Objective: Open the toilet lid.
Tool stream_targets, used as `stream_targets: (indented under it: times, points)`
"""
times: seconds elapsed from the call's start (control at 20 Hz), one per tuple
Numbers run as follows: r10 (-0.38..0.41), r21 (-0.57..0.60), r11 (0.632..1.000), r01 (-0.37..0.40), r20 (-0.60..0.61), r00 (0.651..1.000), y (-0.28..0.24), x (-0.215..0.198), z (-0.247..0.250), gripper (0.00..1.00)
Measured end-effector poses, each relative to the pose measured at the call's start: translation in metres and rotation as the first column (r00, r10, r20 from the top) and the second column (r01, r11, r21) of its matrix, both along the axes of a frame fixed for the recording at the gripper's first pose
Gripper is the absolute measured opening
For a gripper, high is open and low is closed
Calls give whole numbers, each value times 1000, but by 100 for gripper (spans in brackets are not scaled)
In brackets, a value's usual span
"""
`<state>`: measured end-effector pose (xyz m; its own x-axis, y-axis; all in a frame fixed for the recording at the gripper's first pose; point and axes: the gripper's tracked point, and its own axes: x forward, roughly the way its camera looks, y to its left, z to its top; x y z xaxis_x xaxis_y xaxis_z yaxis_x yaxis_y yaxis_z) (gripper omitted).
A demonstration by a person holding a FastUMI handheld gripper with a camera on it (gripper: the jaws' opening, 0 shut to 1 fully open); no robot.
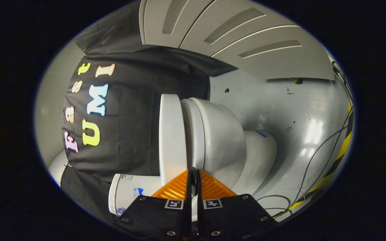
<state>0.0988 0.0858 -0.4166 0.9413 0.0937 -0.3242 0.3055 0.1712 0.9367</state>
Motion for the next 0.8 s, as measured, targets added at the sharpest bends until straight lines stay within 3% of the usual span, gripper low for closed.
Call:
stream_targets:
  times: [0.15, 0.8]
  points:
    - [0, -51, 999, -1, -16, 1000, 1, 0, 2, 0]
    - [10, -175, 984, -30, -113, 994, 2, -3, 6, 0]
